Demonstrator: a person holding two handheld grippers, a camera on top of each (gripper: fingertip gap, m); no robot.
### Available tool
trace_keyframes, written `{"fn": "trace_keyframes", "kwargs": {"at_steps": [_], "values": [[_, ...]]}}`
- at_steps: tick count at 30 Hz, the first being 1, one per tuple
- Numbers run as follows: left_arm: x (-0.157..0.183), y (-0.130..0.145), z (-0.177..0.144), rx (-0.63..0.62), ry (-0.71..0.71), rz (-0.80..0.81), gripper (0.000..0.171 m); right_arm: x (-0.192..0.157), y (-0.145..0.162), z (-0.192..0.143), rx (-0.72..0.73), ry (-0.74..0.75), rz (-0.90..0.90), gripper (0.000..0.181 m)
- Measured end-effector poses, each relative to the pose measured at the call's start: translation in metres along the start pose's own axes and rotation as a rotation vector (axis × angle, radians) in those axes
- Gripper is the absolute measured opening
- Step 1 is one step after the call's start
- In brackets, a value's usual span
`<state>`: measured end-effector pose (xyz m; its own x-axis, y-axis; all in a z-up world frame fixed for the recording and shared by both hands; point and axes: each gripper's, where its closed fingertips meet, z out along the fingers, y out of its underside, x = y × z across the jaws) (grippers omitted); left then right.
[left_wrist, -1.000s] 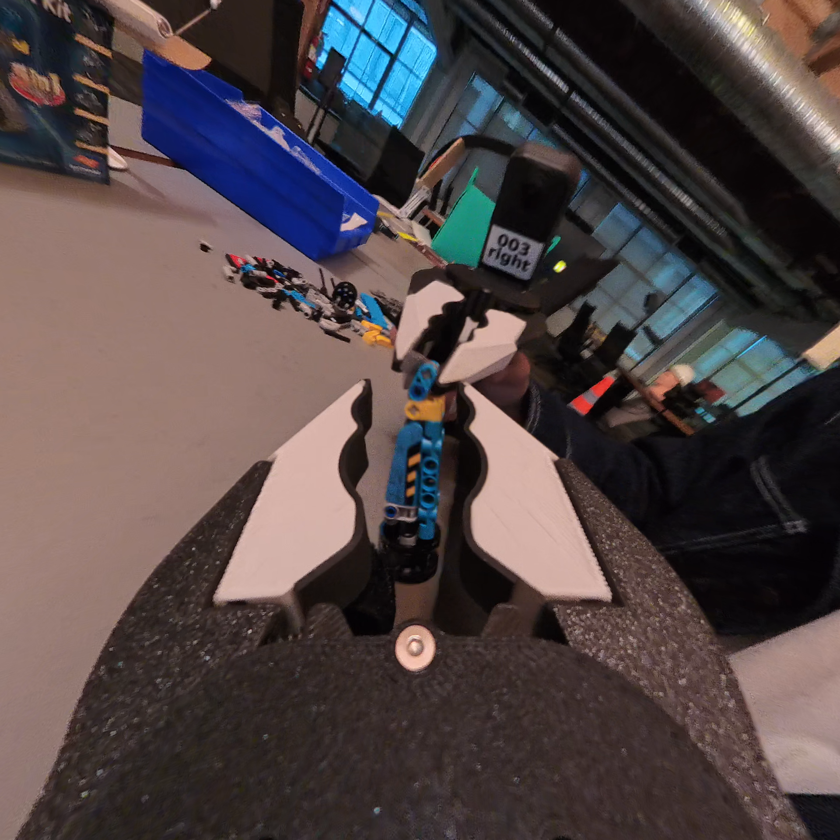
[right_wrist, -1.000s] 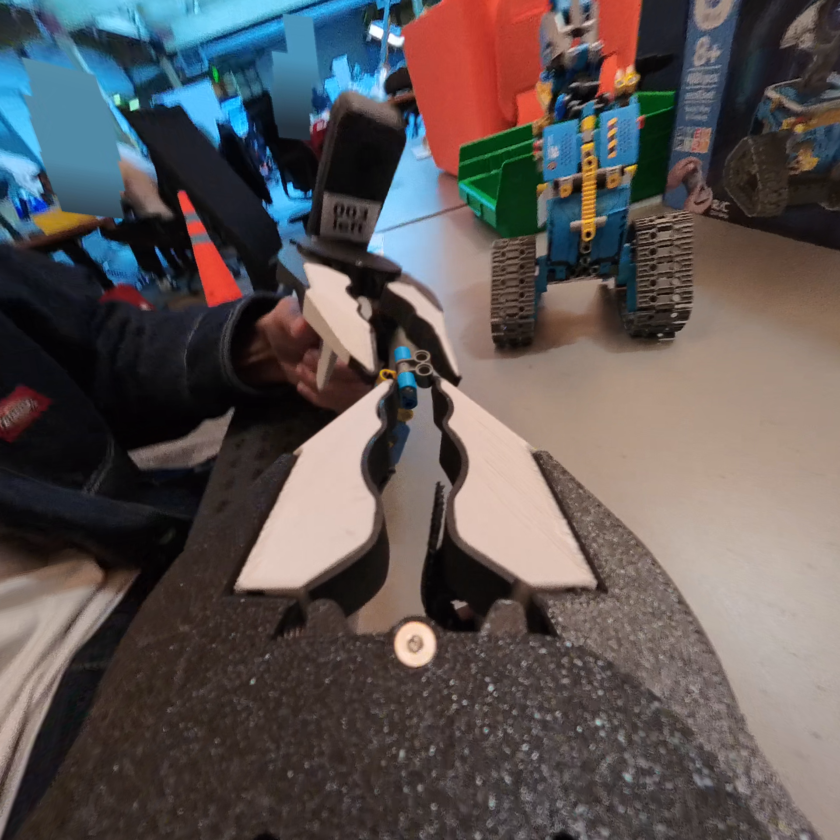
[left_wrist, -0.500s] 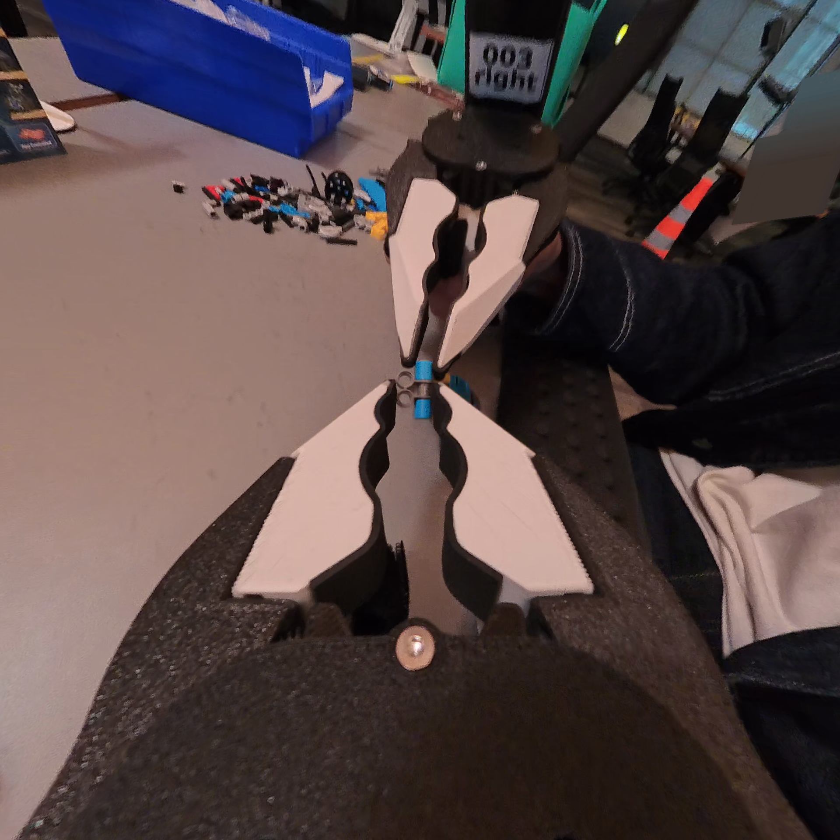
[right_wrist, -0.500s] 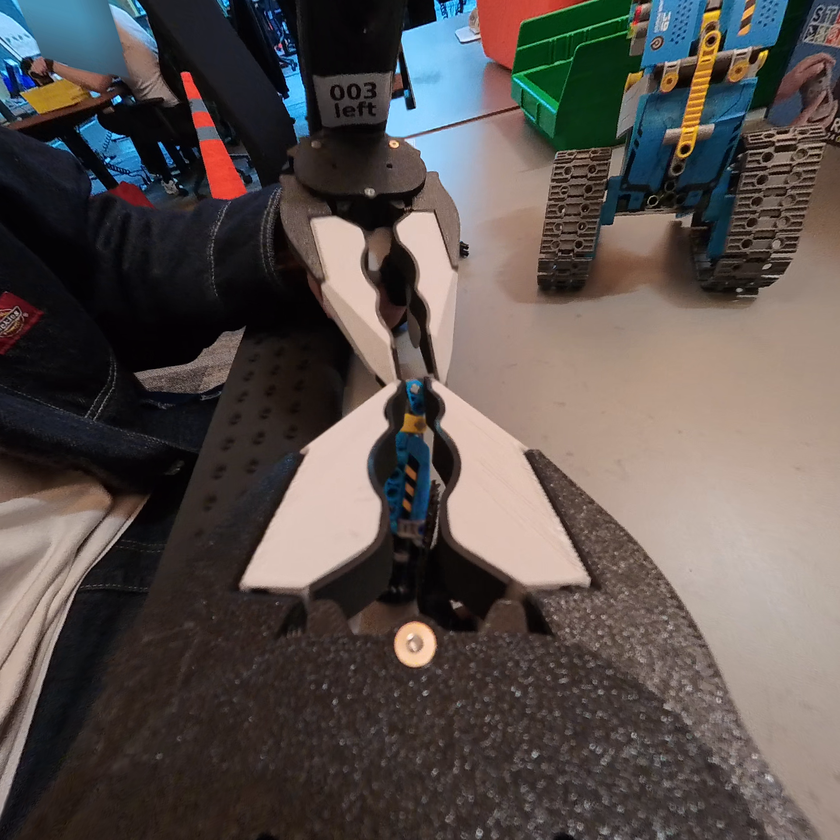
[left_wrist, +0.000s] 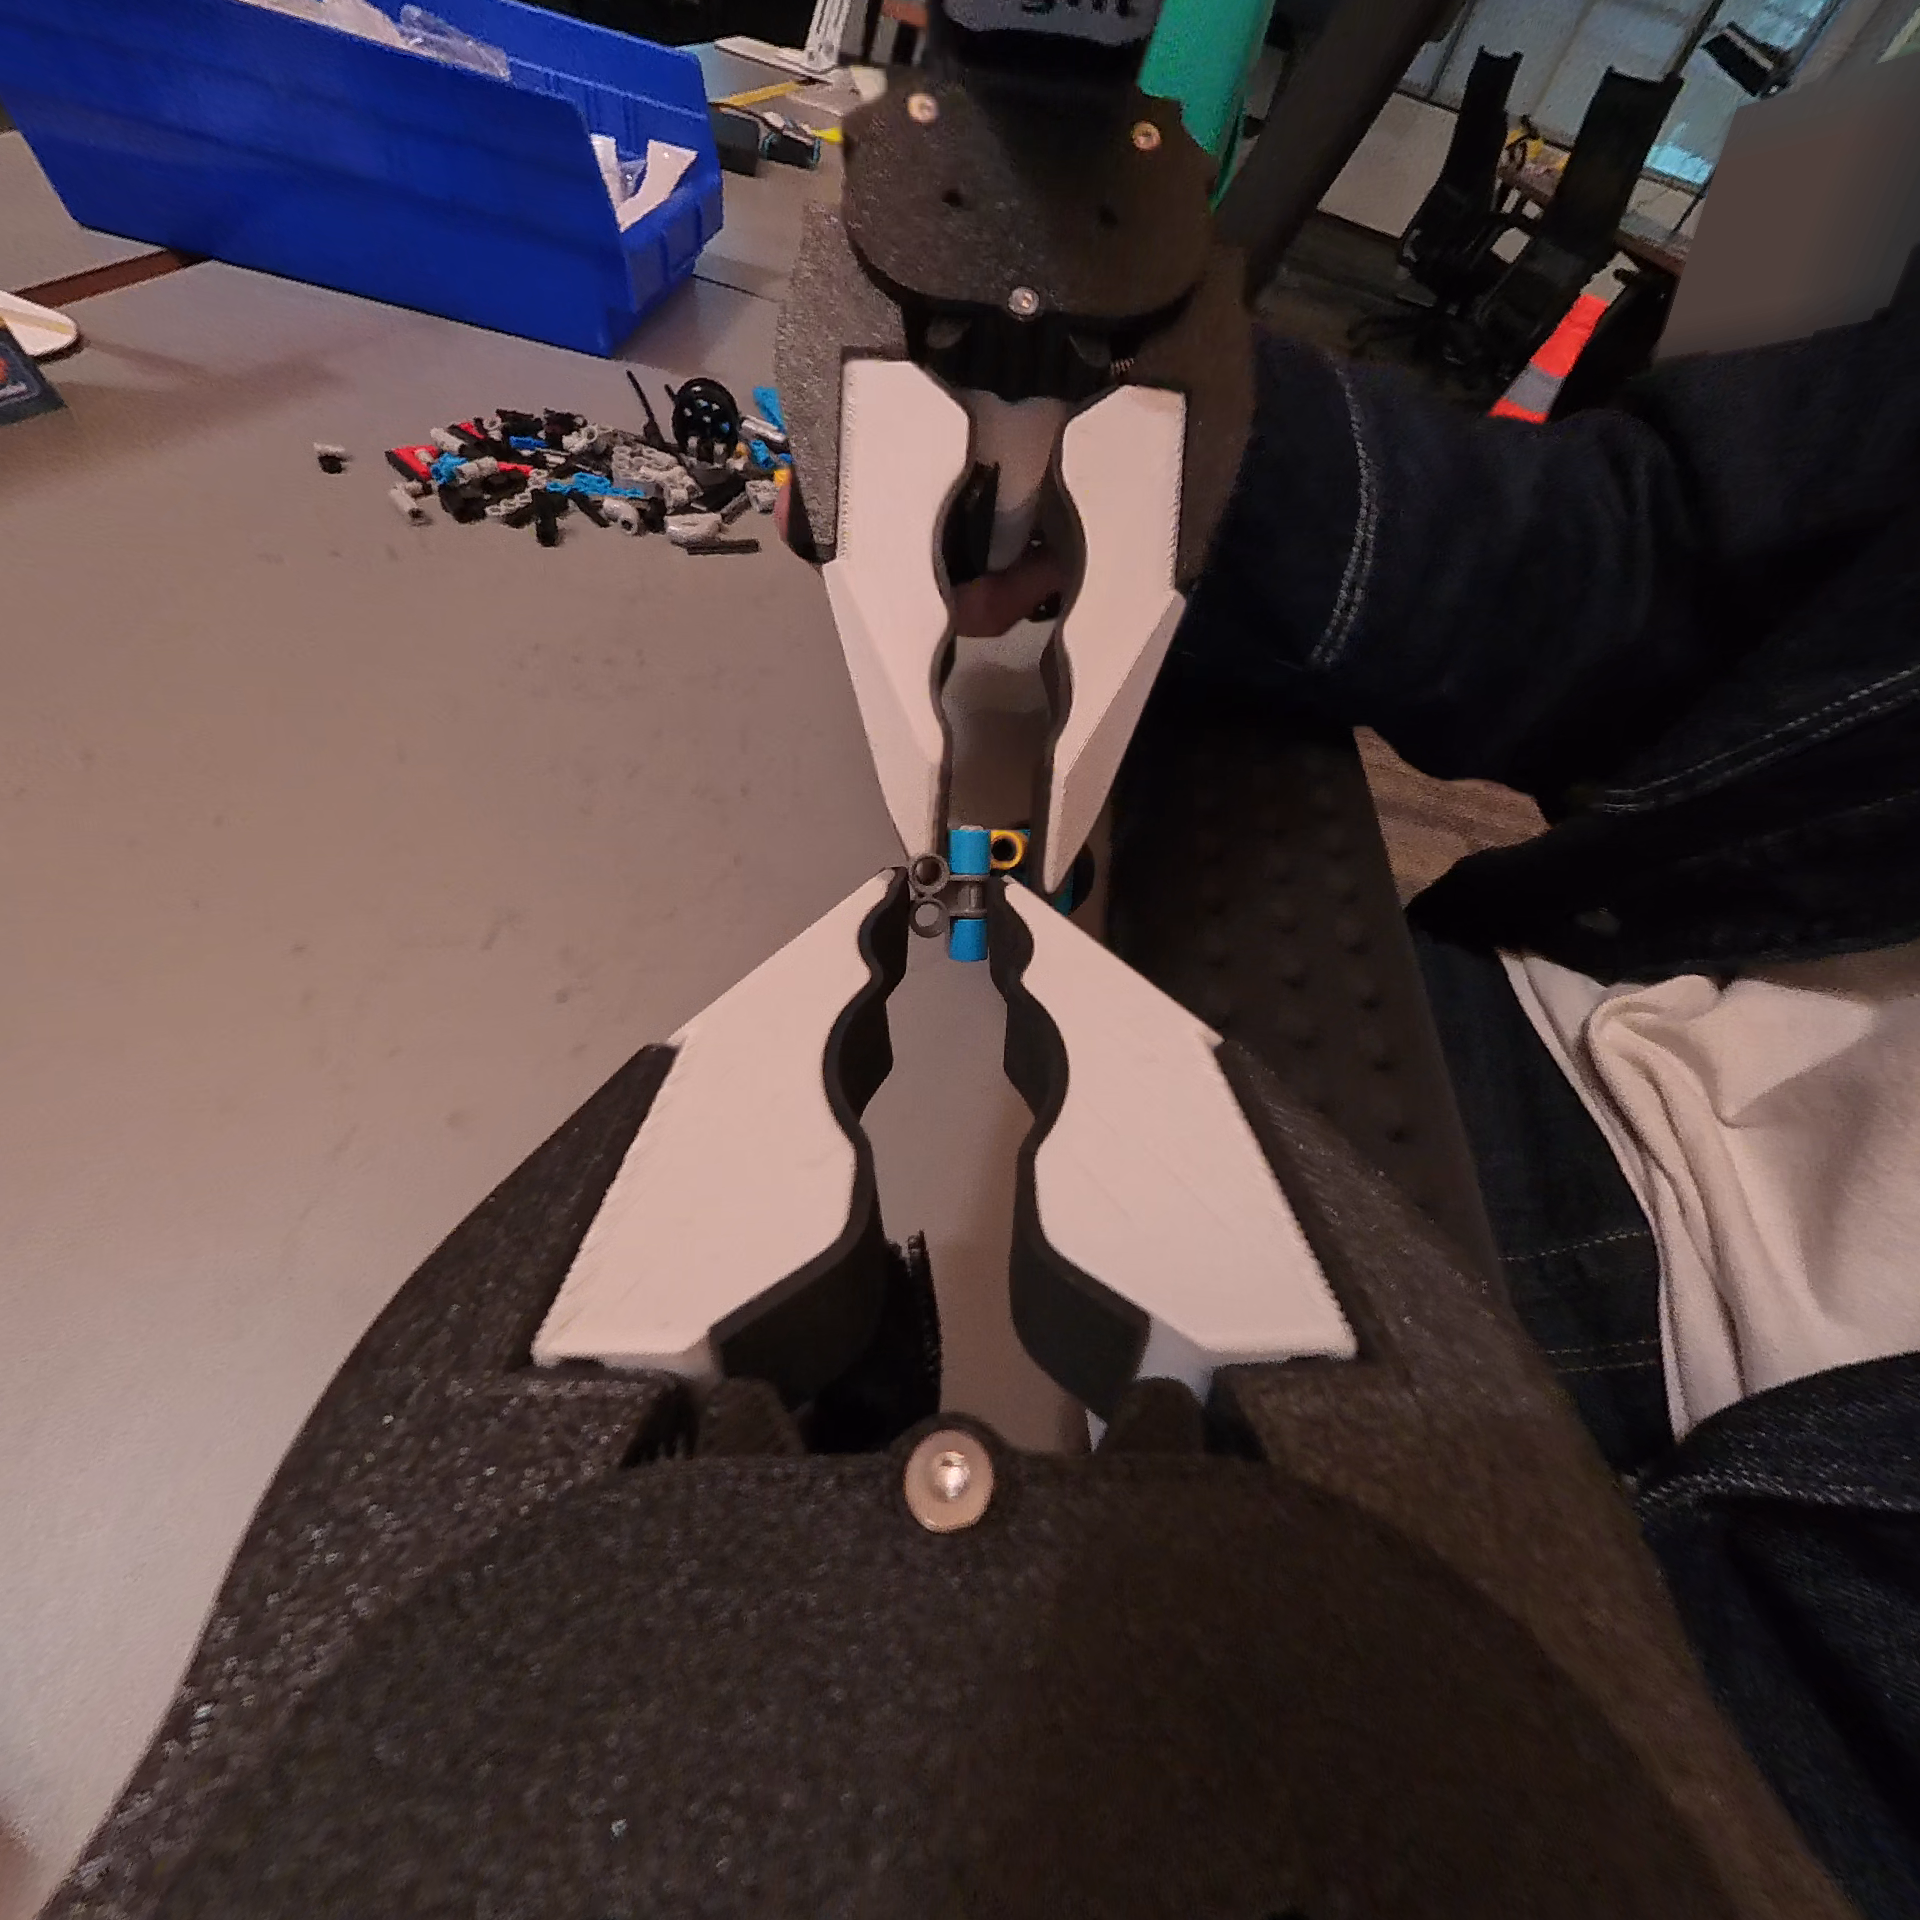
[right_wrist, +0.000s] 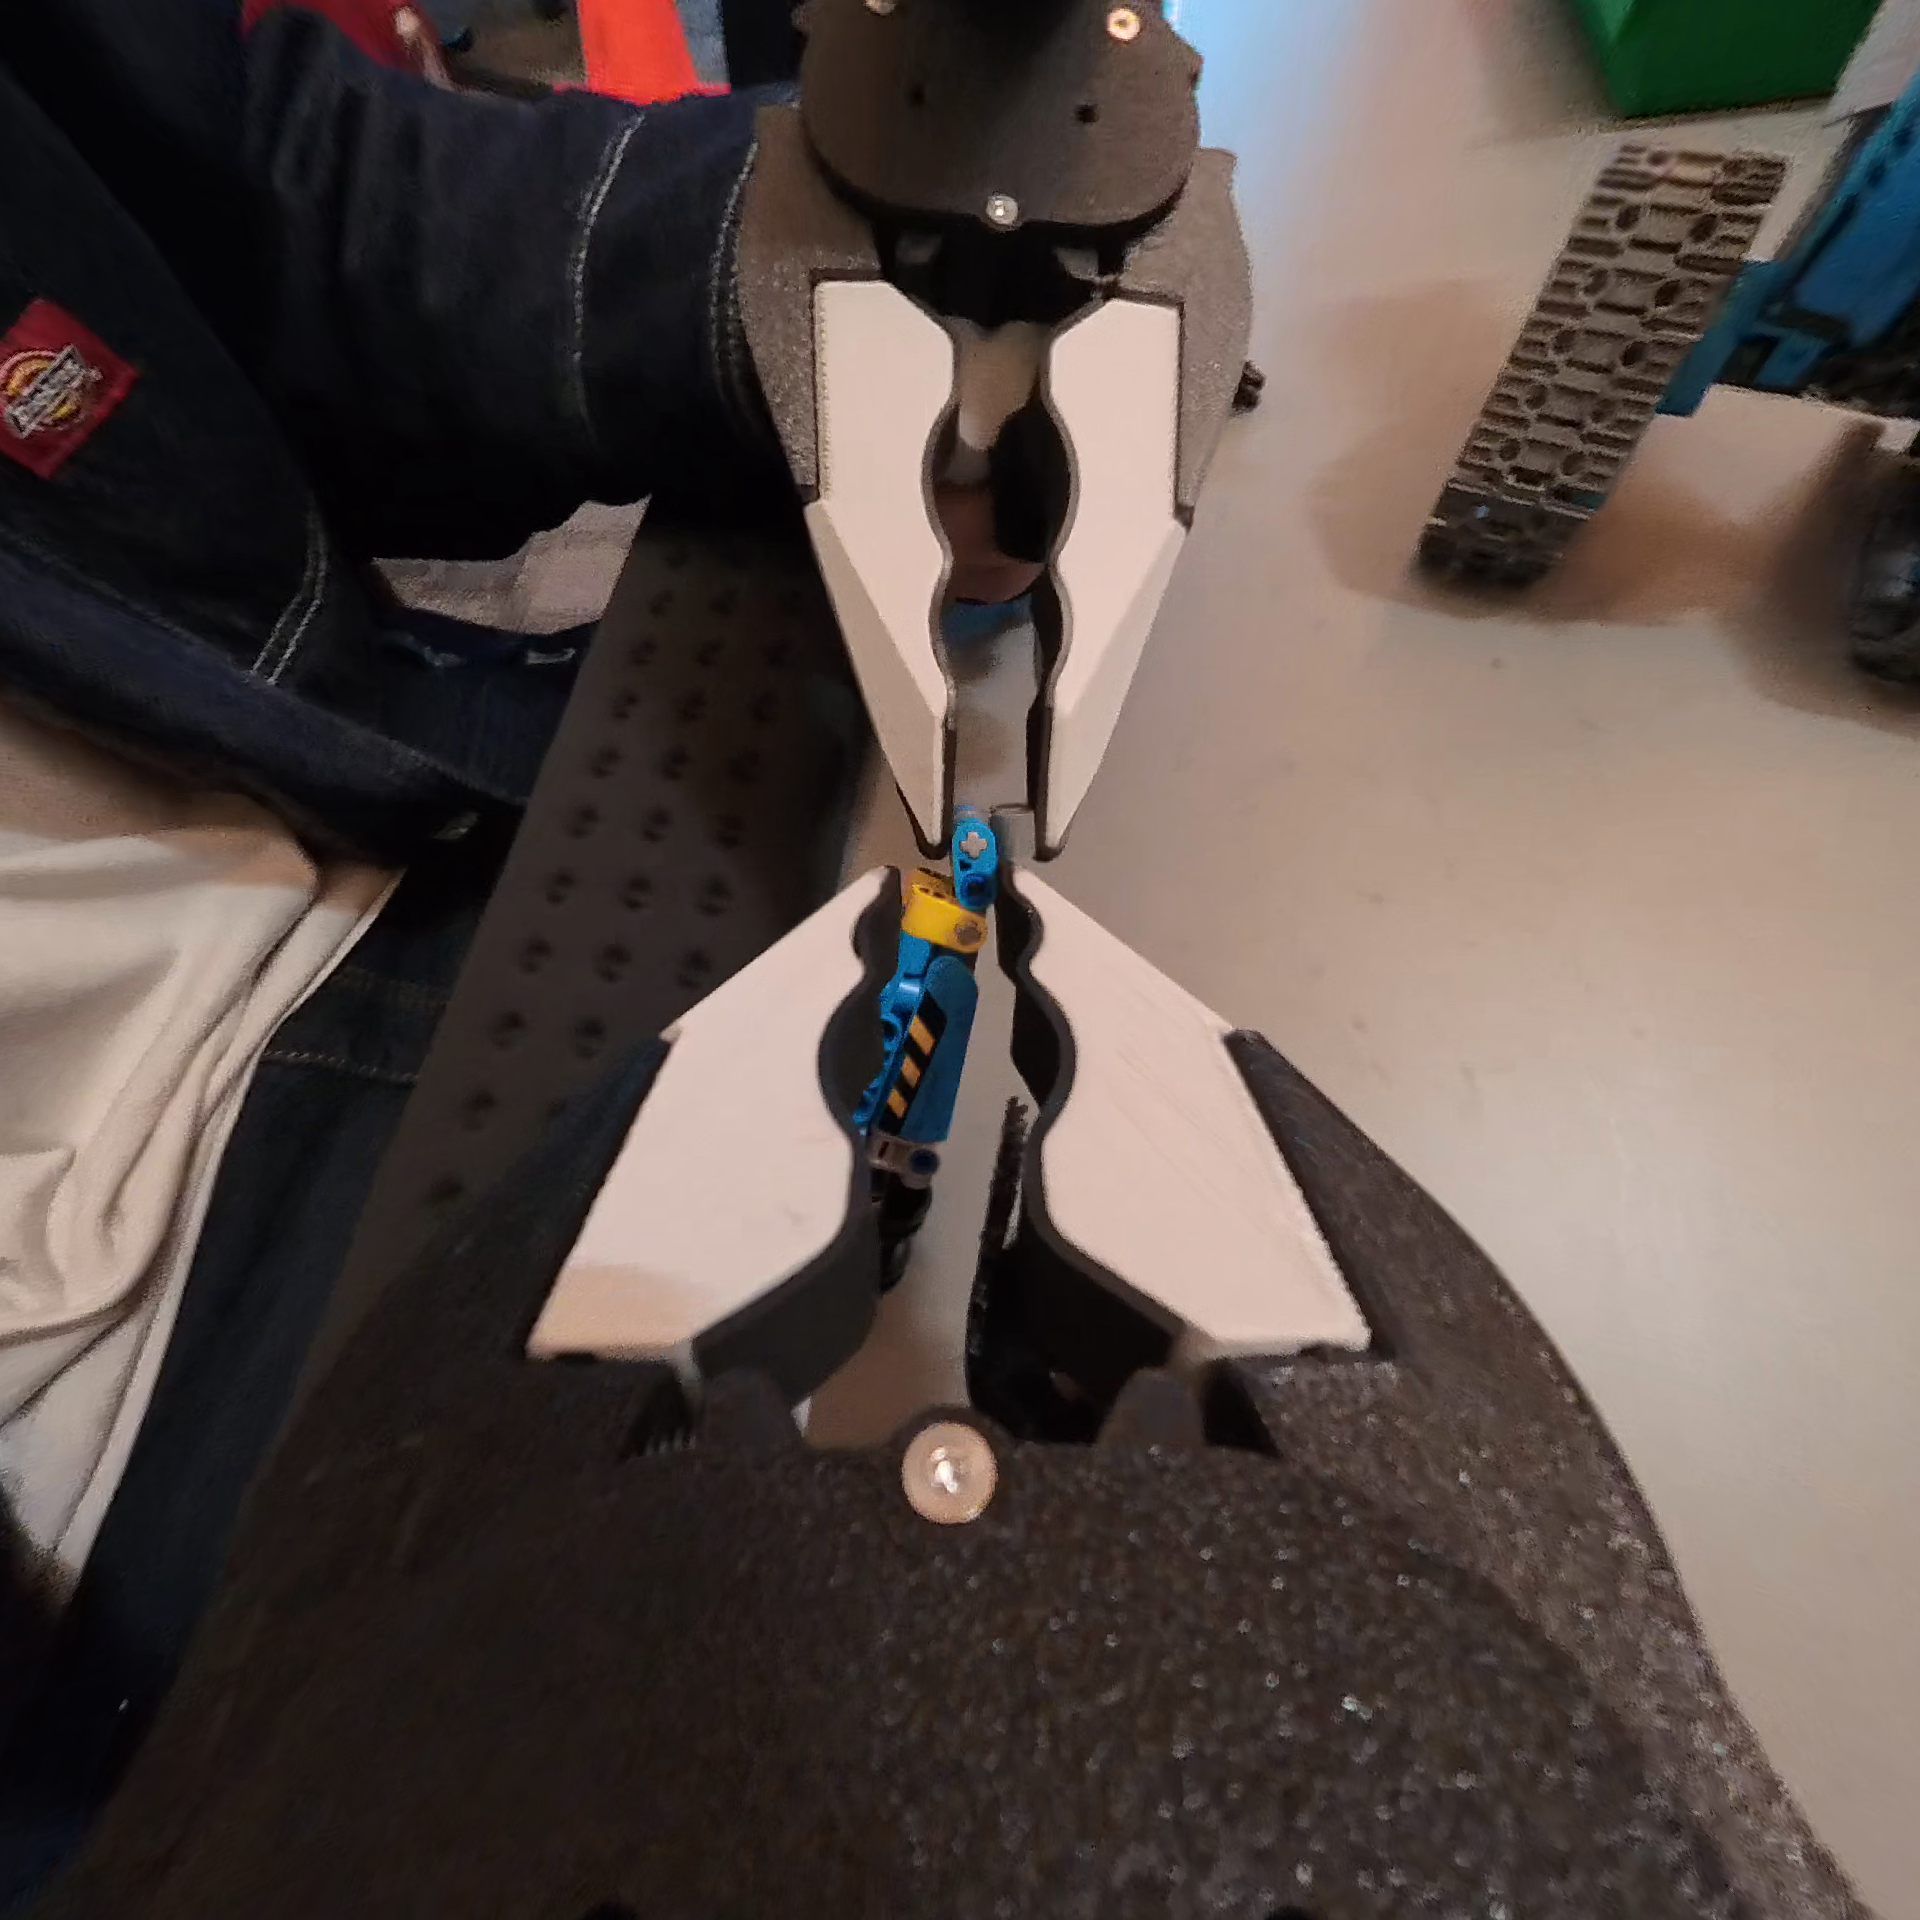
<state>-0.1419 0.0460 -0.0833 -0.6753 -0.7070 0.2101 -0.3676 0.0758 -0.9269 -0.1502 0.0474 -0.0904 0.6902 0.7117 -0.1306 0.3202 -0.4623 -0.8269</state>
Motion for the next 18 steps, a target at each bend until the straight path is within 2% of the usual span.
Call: {"fn": "trace_keyframes", "kwargs": {"at_steps": [4, 9, 12, 15, 18], "values": [[0.000, -0.005, -0.004, 0.022, 0.011, -0.015, 0.013, 0.001, -0.009, -0.006, 0.023, -0.051, 0.017, 0.015], [-0.002, 0.002, -0.004, -0.015, 0.001, -0.023, 0.013, 0.004, -0.006, -0.003, 0.013, -0.056, 0.054, 0.014], [-0.004, 0.002, -0.003, -0.018, -0.018, -0.015, 0.013, 0.009, -0.007, -0.002, 0.037, -0.056, 0.100, 0.006], [-0.006, -0.001, -0.004, -0.005, -0.043, -0.004, 0.013, 0.011, -0.010, -0.003, 0.083, -0.079, 0.149, 0.006], [-0.012, 0.003, -0.004, -0.023, -0.081, 0.000, 0.013, 0.016, -0.007, 0.001, 0.107, -0.040, 0.135, 0.006]]}}
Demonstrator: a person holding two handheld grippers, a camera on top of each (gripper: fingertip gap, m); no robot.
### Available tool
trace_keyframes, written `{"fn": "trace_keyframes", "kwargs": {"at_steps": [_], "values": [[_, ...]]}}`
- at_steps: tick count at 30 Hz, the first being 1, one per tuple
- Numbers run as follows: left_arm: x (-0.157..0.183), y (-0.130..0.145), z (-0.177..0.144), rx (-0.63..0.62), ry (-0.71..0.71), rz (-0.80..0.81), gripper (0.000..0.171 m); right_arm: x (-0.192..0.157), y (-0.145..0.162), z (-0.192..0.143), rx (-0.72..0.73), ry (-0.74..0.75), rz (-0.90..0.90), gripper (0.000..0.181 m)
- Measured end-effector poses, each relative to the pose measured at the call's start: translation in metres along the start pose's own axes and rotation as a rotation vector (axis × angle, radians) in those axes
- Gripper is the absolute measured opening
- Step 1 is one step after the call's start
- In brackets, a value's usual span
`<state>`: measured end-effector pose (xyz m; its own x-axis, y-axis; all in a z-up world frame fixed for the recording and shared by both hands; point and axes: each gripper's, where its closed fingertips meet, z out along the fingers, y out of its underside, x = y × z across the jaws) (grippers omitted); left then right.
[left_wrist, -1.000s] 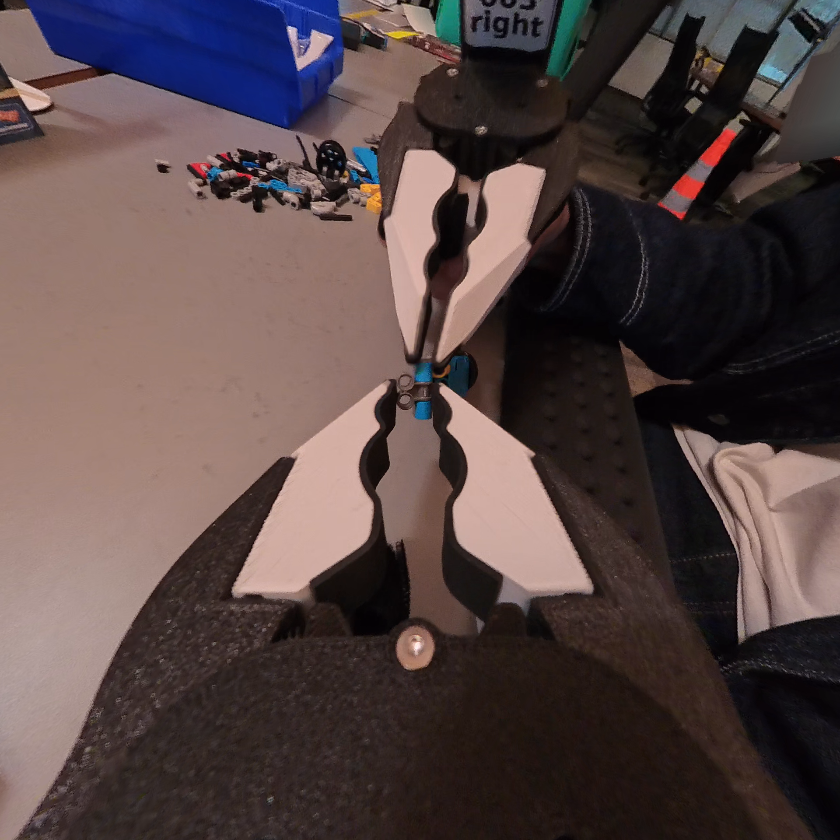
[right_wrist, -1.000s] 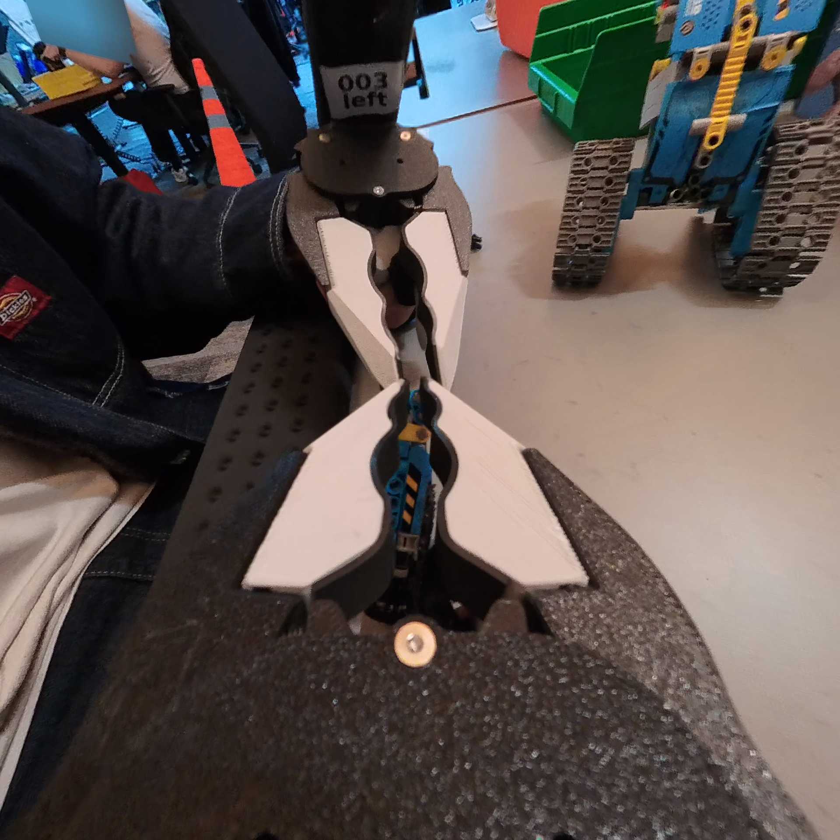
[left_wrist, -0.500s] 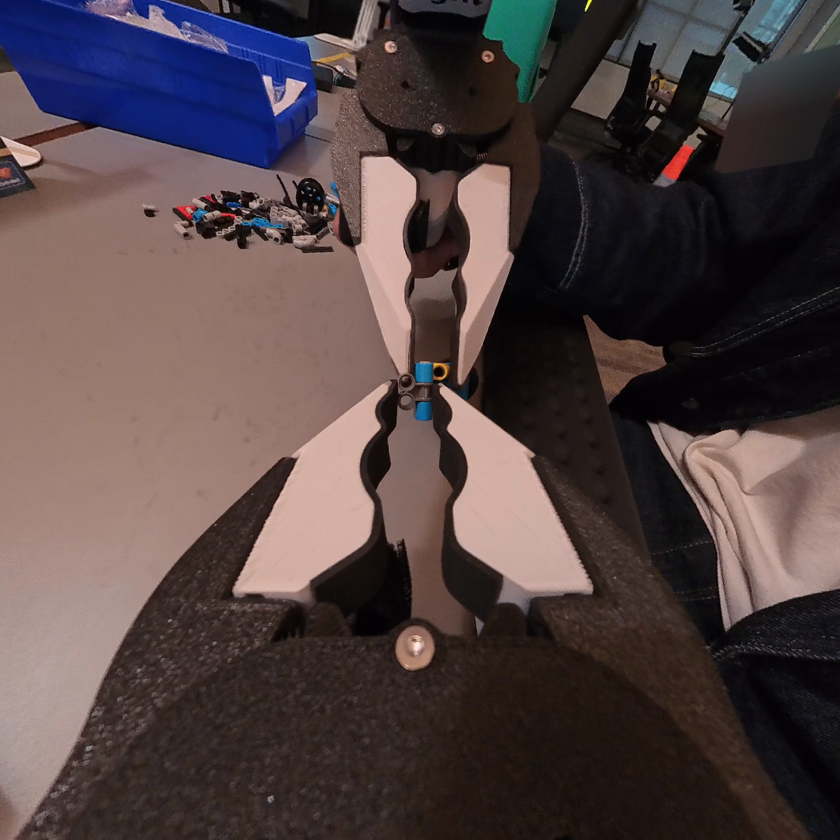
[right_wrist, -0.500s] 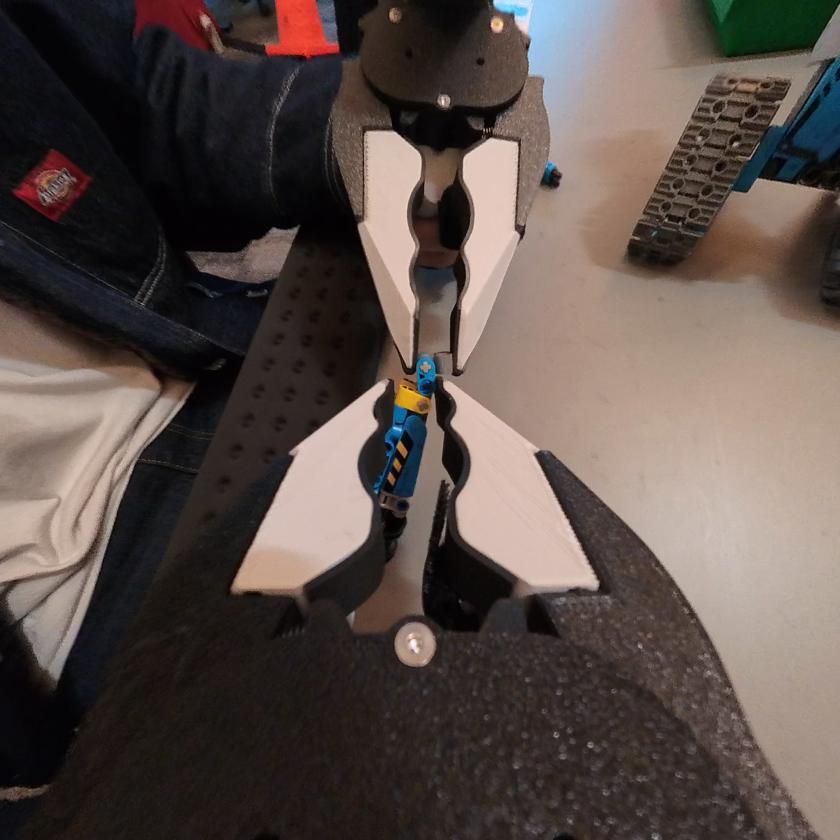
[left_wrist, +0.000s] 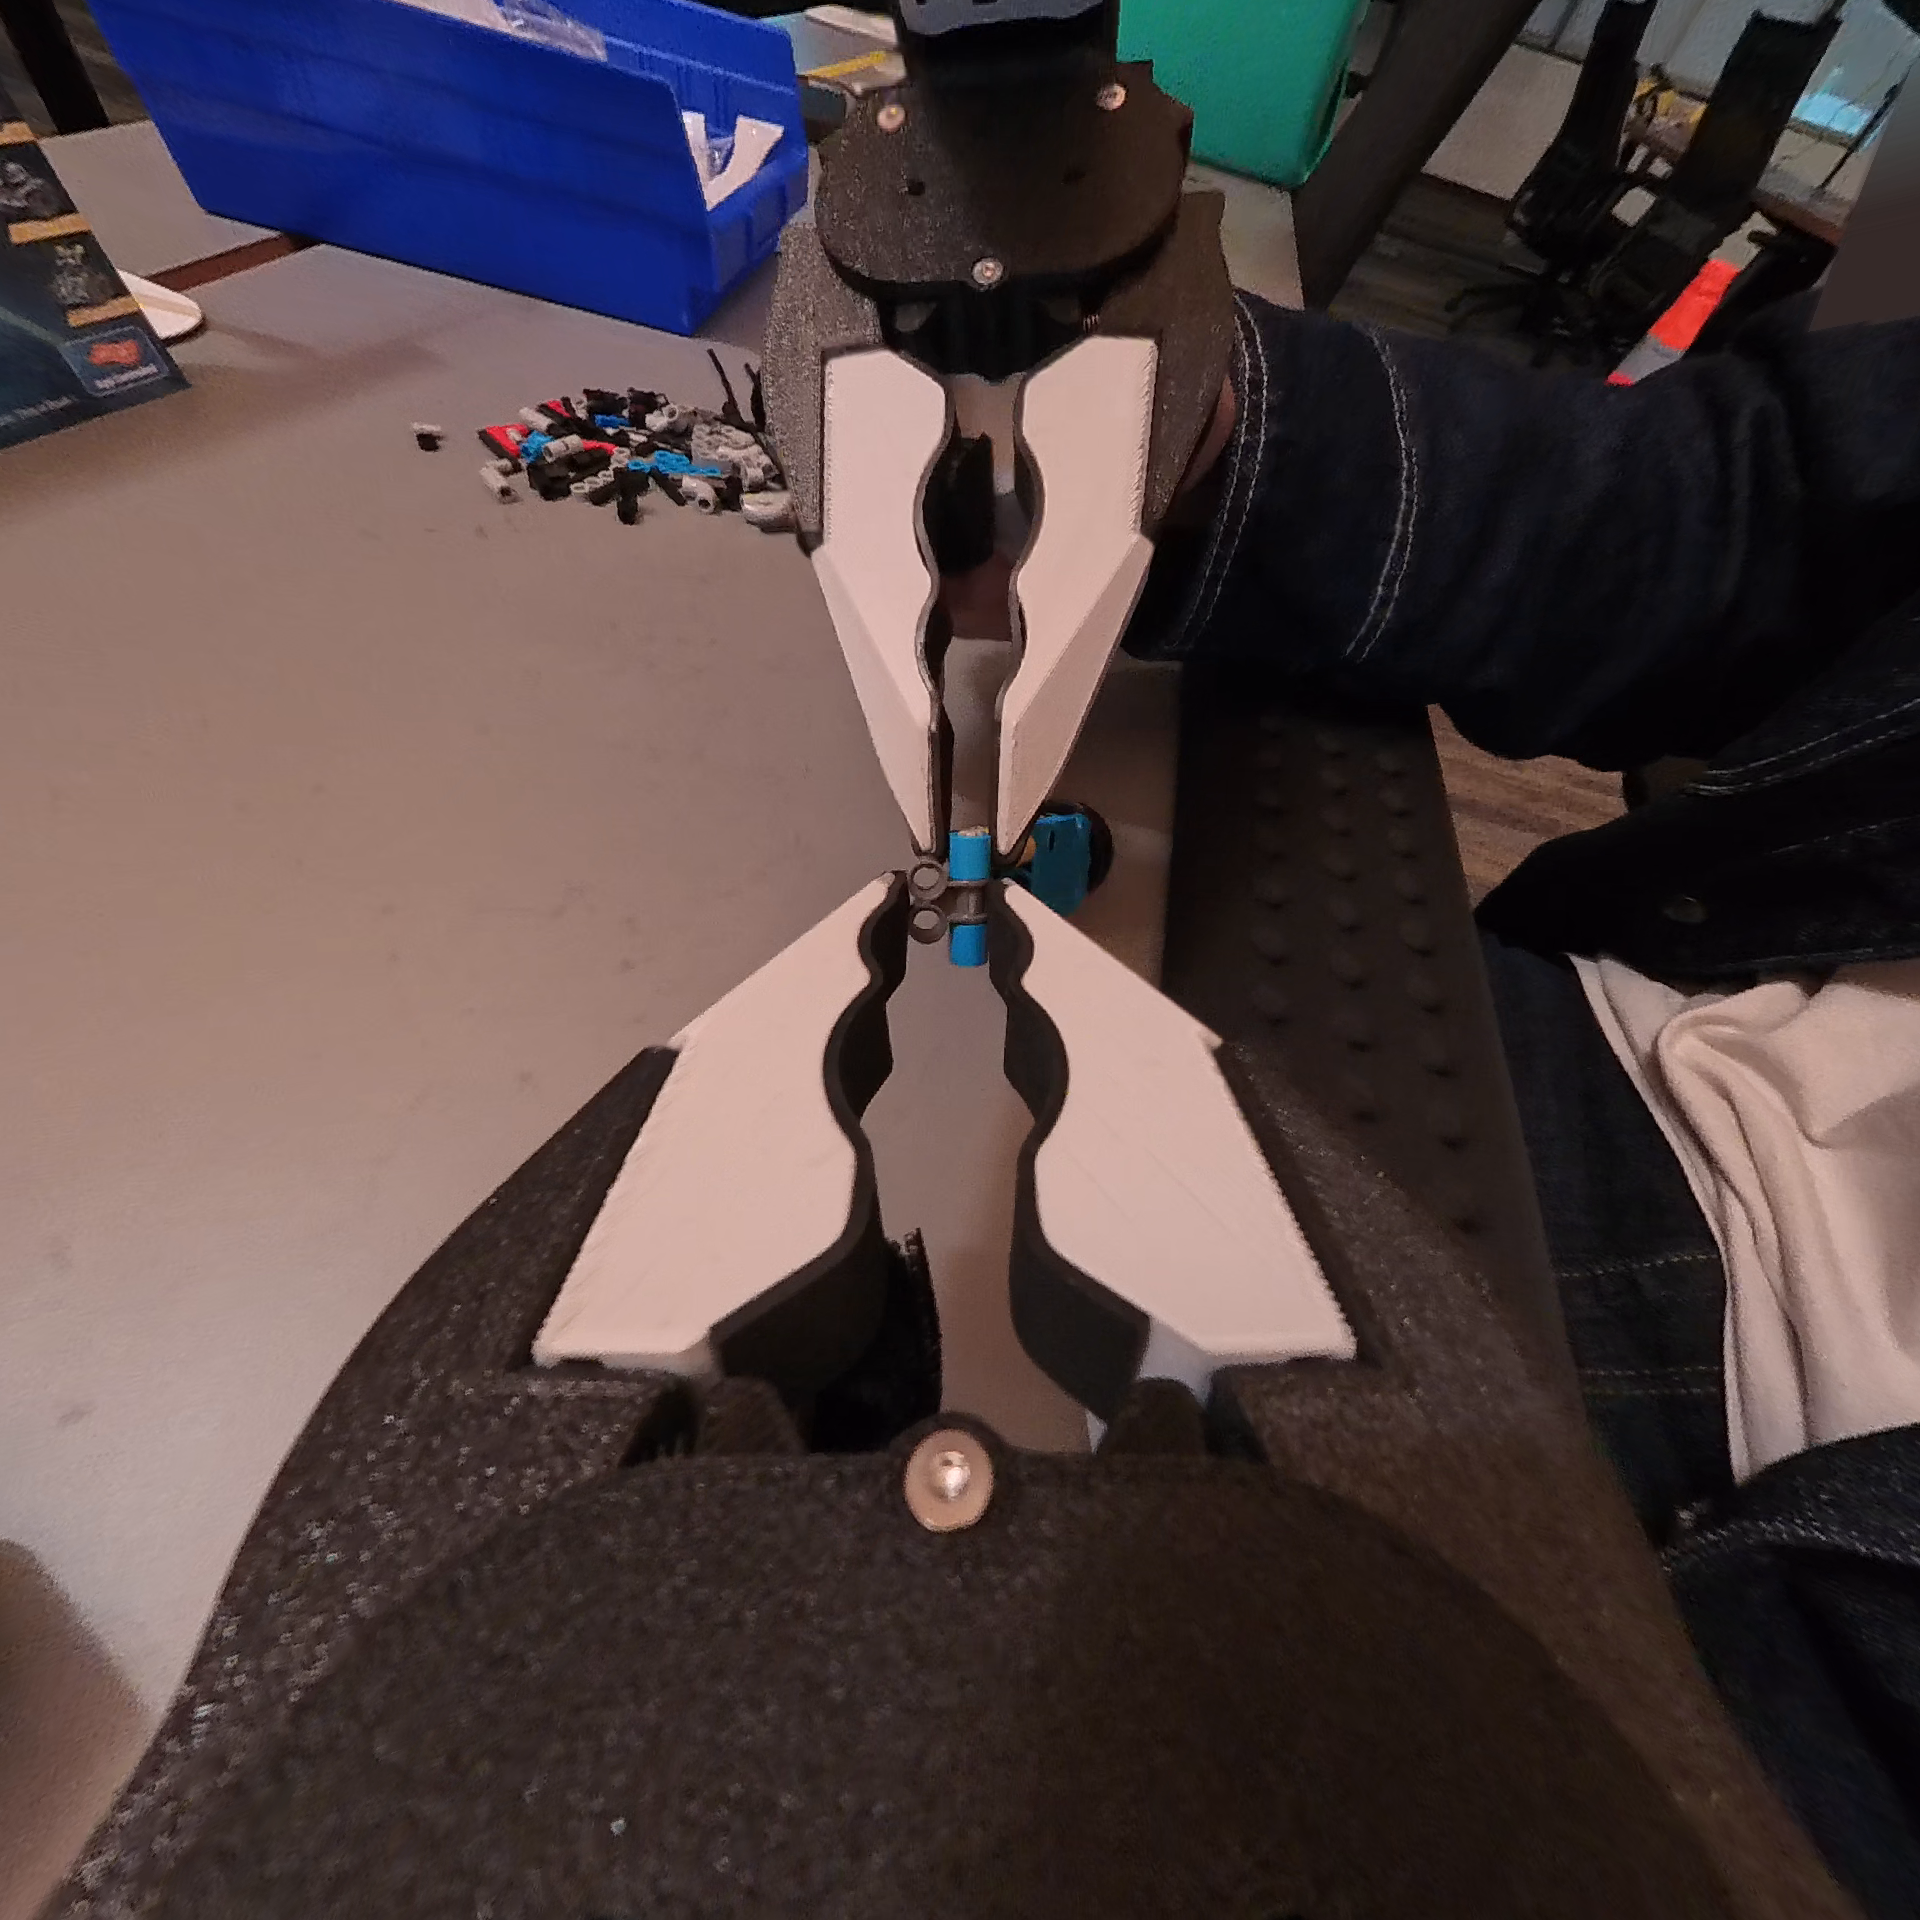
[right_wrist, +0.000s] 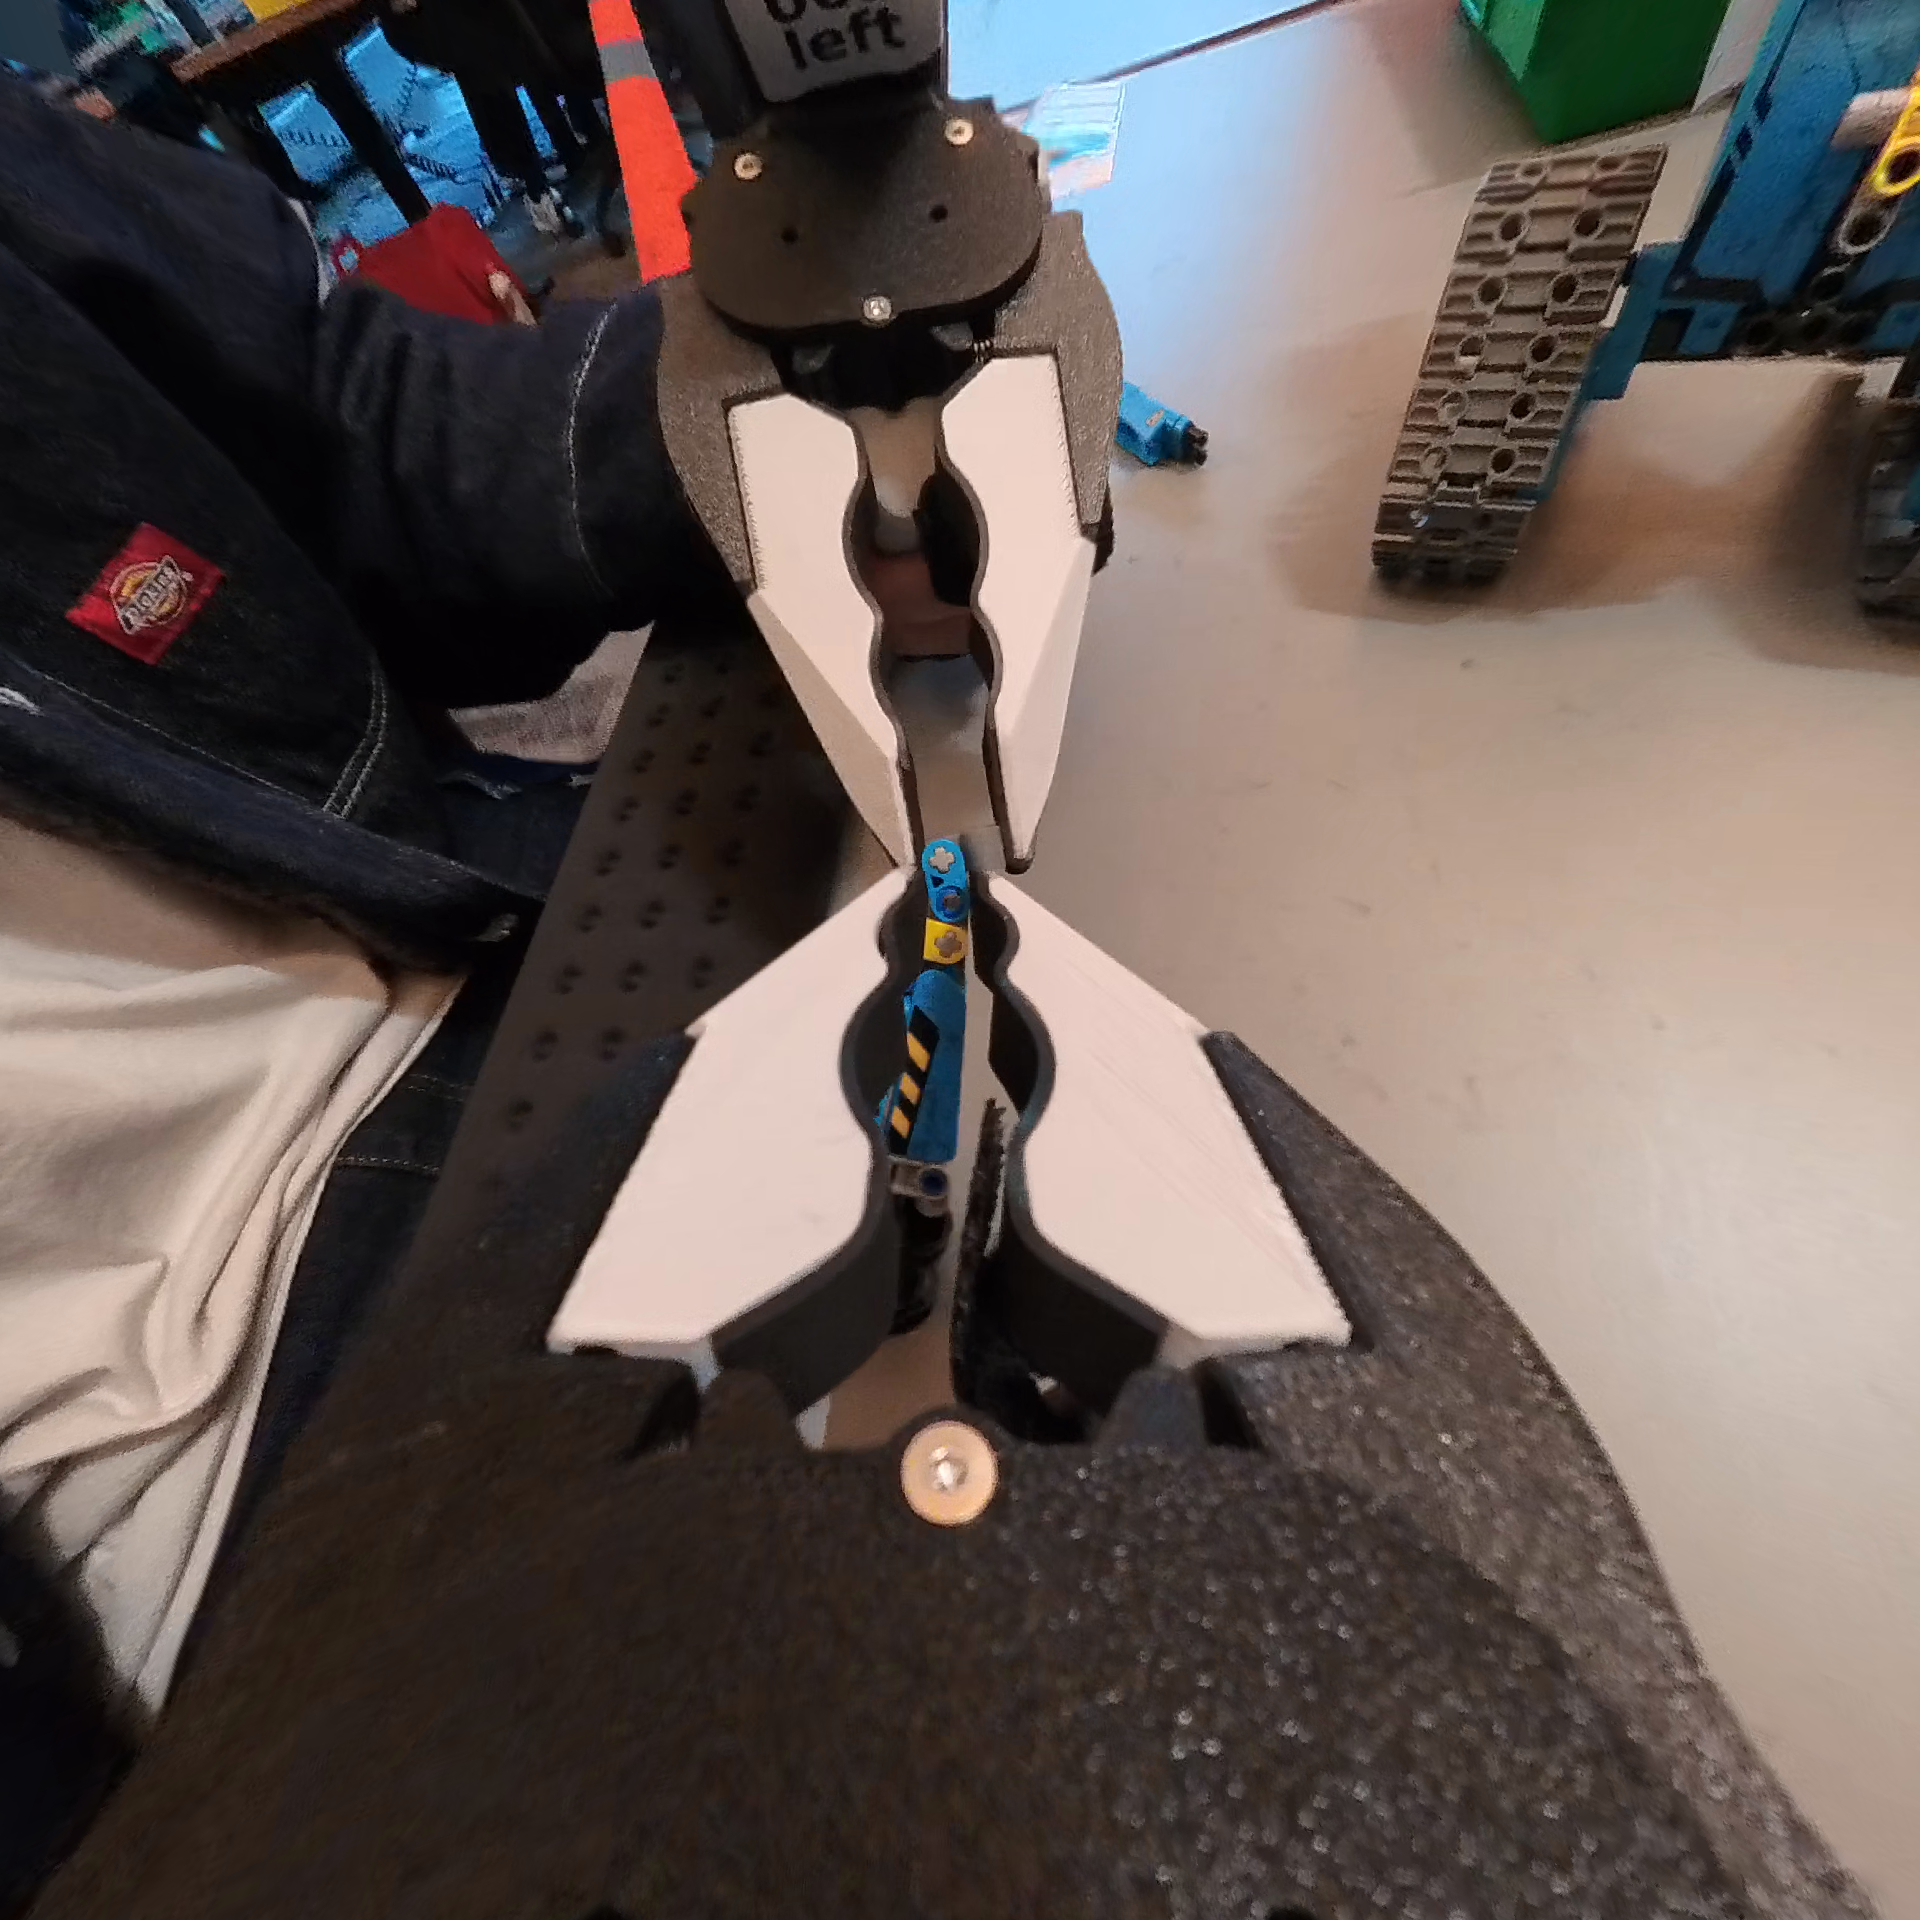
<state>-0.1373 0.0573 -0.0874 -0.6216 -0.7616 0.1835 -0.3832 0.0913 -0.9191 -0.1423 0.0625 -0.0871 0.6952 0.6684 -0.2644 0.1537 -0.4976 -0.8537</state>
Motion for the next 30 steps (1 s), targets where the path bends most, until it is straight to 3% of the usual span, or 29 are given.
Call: {"fn": "trace_keyframes", "kwargs": {"at_steps": [5, 13, 27, 28, 30], "values": [[-0.002, -0.033, -0.010, 0.210, 0.025, -0.089, 0.015, -0.002, -0.032, -0.016, 0.291, -0.071, 0.065, 0.005], [-0.003, -0.049, -0.019, 0.306, 0.028, -0.107, 0.014, -0.003, -0.051, -0.023, 0.421, -0.044, 0.029, 0.005], [-0.006, -0.039, -0.016, 0.262, -0.009, -0.103, 0.014, 0.002, -0.040, -0.021, 0.365, -0.007, -0.028, 0.003], [-0.009, -0.039, -0.018, 0.266, -0.024, -0.098, 0.014, 0.001, -0.041, -0.026, 0.383, -0.011, -0.025, 0.000], [-0.028, -0.045, -0.049, 0.377, -0.059, -0.190, 0.013, 0.027, -0.063, -0.104, 0.682, 0.083, 0.058, 0.000]]}}
